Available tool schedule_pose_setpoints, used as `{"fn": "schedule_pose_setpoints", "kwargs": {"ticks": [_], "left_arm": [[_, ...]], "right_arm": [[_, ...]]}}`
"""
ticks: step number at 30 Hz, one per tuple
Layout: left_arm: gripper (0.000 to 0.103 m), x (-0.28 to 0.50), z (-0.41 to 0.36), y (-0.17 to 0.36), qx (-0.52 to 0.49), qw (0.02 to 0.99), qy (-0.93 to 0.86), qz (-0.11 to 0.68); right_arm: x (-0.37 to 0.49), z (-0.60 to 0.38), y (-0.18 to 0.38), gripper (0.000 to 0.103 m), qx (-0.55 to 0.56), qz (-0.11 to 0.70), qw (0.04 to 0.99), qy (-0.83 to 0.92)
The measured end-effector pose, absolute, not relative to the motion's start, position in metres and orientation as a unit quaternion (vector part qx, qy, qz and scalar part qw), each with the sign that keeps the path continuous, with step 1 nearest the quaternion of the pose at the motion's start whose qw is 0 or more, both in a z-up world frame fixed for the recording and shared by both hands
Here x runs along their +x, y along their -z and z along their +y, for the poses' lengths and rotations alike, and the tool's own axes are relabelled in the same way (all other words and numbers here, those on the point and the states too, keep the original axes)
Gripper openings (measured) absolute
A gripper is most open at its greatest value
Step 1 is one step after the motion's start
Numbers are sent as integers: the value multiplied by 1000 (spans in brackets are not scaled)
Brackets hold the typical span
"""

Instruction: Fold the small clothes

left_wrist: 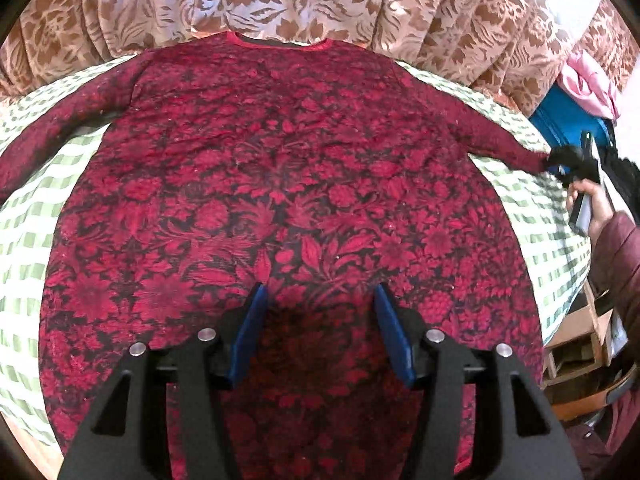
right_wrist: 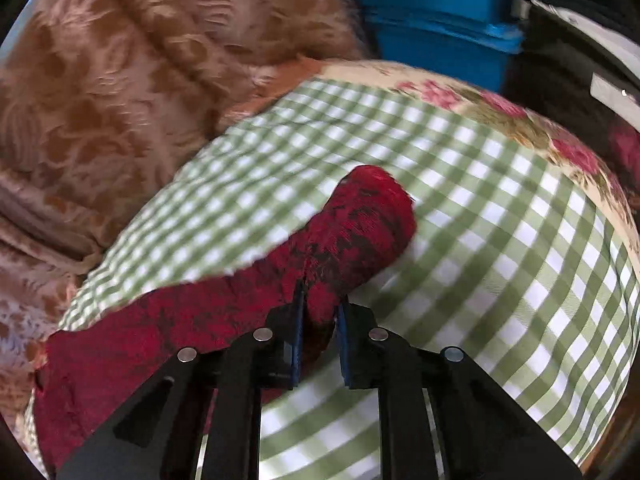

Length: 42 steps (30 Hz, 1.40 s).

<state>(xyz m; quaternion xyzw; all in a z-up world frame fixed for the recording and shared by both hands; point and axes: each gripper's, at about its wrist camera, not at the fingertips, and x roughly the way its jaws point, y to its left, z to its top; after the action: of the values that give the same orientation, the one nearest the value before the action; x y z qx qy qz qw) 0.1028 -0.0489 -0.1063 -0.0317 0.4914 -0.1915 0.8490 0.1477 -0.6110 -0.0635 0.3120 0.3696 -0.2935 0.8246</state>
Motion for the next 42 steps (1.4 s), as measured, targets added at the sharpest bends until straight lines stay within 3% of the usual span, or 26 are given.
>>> {"fn": "schedule_pose_setpoints", "kwargs": {"ticks": [1, 3, 4, 5, 13, 16, 19, 21, 27, 30, 32, 33, 38, 42], "left_arm": [[55, 101, -43, 103, -45, 851, 189, 489], [57, 100, -29, 97, -58, 855, 179, 483], [60, 98, -22, 95, -59, 859, 171, 479], [60, 93, -10, 90, -61, 865, 159, 471], [62, 77, 84, 88, -85, 886, 30, 456], [62, 68, 101, 101, -101, 879, 12, 466], [61, 60, 101, 111, -104, 875, 15, 472], [60, 57, 95, 116, -107, 868, 27, 484], [64, 41, 71, 145, -101, 848, 47, 518], [64, 41, 80, 139, -133, 848, 50, 511], [64, 43, 101, 127, -178, 852, 53, 490], [65, 46, 111, 122, -201, 853, 49, 479], [69, 67, 190, 101, -297, 854, -37, 425], [69, 82, 266, 97, -357, 842, -131, 384]], "right_arm": [[144, -609, 65, 21, 314, 367, 824, 297], [132, -602, 61, 57, 328, 354, 830, 280], [126, -596, 58, 81, 332, 345, 835, 271], [120, -588, 53, 84, 326, 342, 840, 266], [82, -410, 52, 83, 276, 457, 845, -39], [62, -337, 74, 63, 260, 519, 803, -138], [44, -278, 97, 29, 172, 580, 780, -160], [38, -271, 91, 17, 137, 573, 793, -154], [35, -296, 84, 15, 83, 591, 796, -104], [34, -299, 82, 27, 107, 589, 793, -112], [36, -304, 72, 66, 109, 579, 801, -104], [40, -309, 63, 71, 109, 562, 815, -96], [66, -290, 23, 90, 124, 476, 864, -108], [102, -230, 32, 90, 117, 473, 859, -161]]}}
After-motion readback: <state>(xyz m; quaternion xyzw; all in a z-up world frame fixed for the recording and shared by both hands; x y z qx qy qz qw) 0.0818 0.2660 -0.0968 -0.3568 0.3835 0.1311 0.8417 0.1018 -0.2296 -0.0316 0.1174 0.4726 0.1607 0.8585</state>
